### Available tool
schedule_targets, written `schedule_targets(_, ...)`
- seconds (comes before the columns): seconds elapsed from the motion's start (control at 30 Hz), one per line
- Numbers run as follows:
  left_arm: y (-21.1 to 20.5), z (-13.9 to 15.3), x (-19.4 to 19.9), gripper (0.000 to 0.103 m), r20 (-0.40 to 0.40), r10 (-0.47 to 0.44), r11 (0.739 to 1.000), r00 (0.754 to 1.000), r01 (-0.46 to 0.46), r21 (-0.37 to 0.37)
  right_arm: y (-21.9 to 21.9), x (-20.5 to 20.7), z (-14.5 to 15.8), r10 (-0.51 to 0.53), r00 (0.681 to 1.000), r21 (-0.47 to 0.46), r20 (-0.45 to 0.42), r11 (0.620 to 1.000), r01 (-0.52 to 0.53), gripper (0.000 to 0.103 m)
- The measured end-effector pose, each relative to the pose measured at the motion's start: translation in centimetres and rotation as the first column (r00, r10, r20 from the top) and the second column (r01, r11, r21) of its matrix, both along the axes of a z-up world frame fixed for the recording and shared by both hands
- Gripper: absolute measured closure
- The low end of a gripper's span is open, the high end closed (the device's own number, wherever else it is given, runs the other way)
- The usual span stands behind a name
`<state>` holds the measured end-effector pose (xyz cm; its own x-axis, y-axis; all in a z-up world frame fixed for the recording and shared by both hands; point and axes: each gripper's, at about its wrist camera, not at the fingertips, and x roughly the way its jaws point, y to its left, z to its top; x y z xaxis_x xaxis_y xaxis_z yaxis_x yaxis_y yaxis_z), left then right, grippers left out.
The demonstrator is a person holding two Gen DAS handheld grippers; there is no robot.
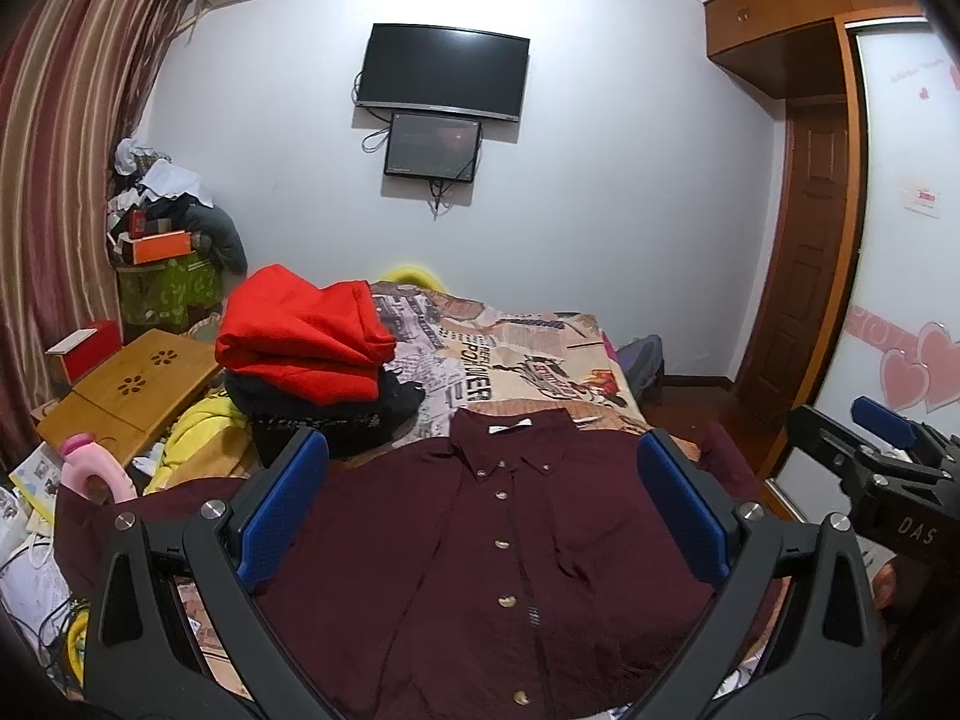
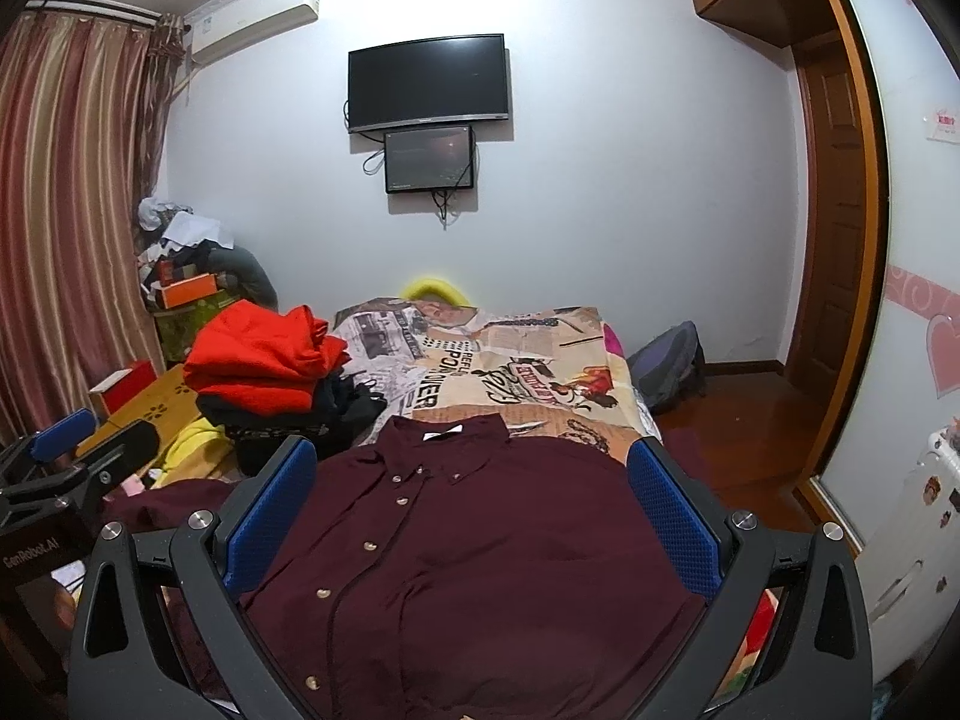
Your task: Fold large clothes
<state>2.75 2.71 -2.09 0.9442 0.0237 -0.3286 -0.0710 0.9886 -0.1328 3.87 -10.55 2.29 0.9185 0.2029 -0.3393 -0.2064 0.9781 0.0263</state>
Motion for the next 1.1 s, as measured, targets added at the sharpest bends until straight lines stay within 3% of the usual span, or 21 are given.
schedule_targets(0.4, 5.3, 0.4, 3.2, 0.000, 0.023, 0.163, 0.986, 0.986, -0.164, 0.028, 0.0, 4.7, -0.5, -0.027, 0.998, -0.019, -0.048, 0.999, 0.026, 0.000)
schedule_targets(0.5, 8.1, 0.2, 4.1, 0.000, 0.015, 0.234, 0.972, 0.972, -0.235, 0.025, 0.1, 6.2, -1.0, -0.031, 0.997, -0.022, -0.077, 0.999, 0.030, 0.000)
schedule_targets(0.6, 11.9, -0.6, 4.6, 0.000, -0.019, 0.334, 0.943, 0.942, -0.334, -0.005, 0.3, 7.5, -1.6, -0.032, 0.993, -0.023, -0.110, 0.999, 0.030, 0.000)
schedule_targets(0.7, 16.5, -2.0, 4.6, 0.000, -0.071, 0.457, 0.888, 0.887, -0.459, -0.025, 0.5, 8.6, -2.1, -0.034, 0.989, -0.029, -0.142, 0.999, 0.030, 0.000)
schedule_targets(0.77, 19.7, -3.4, 4.3, 0.000, -0.127, 0.536, 0.840, 0.835, -0.543, -0.019, 0.5, 9.5, -2.4, -0.034, 0.986, -0.031, -0.163, 0.999, 0.029, 0.000)
schedule_targets(0.87, 24.3, -6.2, 3.6, 0.000, -0.230, 0.596, 0.786, 0.770, -0.617, -0.031, 0.7, 10.4, -3.1, -0.032, 0.979, -0.032, -0.201, 0.999, 0.027, 0.000)
schedule_targets(0.9, 25.3, -6.9, 3.3, 0.000, -0.254, 0.601, 0.775, 0.758, -0.630, -0.045, 0.8, 10.7, -3.3, -0.033, 0.976, -0.034, -0.215, 0.999, 0.026, 0.000)
schedule_targets(1.0, 29.7, -10.4, 1.5, 0.000, -0.366, 0.593, 0.718, 0.717, -0.677, -0.162, 1.3, 11.6, -3.9, -0.034, 0.968, -0.044, -0.250, 0.999, 0.024, 0.000)
schedule_targets(1.07, 32.3, -13.3, -0.3, 0.000, -0.445, 0.567, 0.653, 0.693, -0.708, -0.269, 1.5, 12.1, -4.3, -0.032, 0.963, -0.050, -0.267, 0.999, 0.019, 0.000)
schedule_targets(1.1, 32.7, -14.1, -0.7, 0.000, -0.463, 0.560, 0.633, 0.687, -0.715, -0.297, 1.6, 12.2, -4.5, -0.031, 0.961, -0.053, -0.273, 0.998, 0.017, 0.000)
